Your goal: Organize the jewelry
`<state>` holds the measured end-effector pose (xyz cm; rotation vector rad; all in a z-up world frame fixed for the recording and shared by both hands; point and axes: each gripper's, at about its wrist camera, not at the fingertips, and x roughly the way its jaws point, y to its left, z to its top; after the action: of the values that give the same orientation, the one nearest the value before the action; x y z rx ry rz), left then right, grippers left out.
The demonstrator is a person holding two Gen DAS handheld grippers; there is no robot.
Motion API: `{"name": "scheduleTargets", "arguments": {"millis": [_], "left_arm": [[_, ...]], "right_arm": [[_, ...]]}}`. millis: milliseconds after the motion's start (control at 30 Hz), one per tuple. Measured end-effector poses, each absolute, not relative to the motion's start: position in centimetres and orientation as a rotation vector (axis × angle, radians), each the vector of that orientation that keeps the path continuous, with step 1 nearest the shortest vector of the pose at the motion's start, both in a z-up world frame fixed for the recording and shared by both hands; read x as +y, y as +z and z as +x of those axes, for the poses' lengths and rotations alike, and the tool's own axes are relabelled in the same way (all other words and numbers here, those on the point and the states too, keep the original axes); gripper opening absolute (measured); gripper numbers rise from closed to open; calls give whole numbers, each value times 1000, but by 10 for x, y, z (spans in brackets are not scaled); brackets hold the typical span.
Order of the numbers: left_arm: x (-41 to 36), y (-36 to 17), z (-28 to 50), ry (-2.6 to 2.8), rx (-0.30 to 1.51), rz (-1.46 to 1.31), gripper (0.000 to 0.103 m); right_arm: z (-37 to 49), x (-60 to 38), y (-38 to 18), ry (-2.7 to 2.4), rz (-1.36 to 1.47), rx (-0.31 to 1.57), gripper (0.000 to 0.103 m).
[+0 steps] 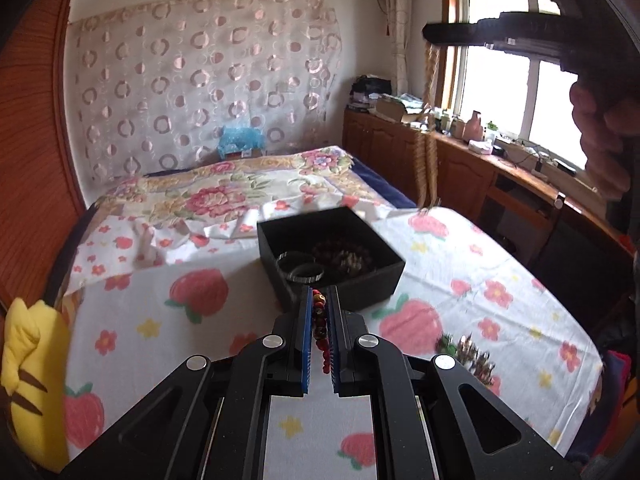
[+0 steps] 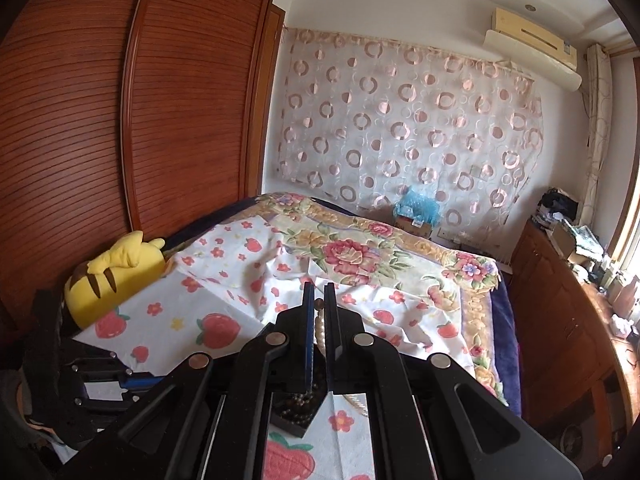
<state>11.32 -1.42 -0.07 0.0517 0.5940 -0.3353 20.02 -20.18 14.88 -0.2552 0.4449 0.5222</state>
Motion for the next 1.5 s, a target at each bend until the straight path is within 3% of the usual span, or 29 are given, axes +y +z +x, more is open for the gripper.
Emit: {"name": "scheduleTargets", "arguments": {"millis": [367, 700, 733, 800, 833, 1067, 1367, 1500], "left_arm": [[-29, 12, 182, -352, 582, 55, 6], [-29, -23, 215, -348, 672, 27, 9], [-29, -24, 214, -342, 676, 30, 13], [-28, -24, 211, -341, 671, 28, 32], [-27, -23, 207, -342, 667, 26, 33], [-24, -26, 178, -333, 671, 31, 34], [-43, -60, 148, -361, 747, 88, 34], [-51, -72, 147, -355, 771, 123, 34]], "right_arm": [[239, -198, 130, 597, -188, 479, 5], [267, -180, 44, 643, -202, 657, 8], [267, -181, 36, 655, -193, 678, 11], [262, -183, 27, 646, -185, 684, 22], [258, -186, 24, 638, -188, 681, 24], [202, -217, 2, 583, -179, 668, 45], [126, -248, -56, 507, -134, 766, 46], [116, -249, -77, 487, -91, 819, 52]]}}
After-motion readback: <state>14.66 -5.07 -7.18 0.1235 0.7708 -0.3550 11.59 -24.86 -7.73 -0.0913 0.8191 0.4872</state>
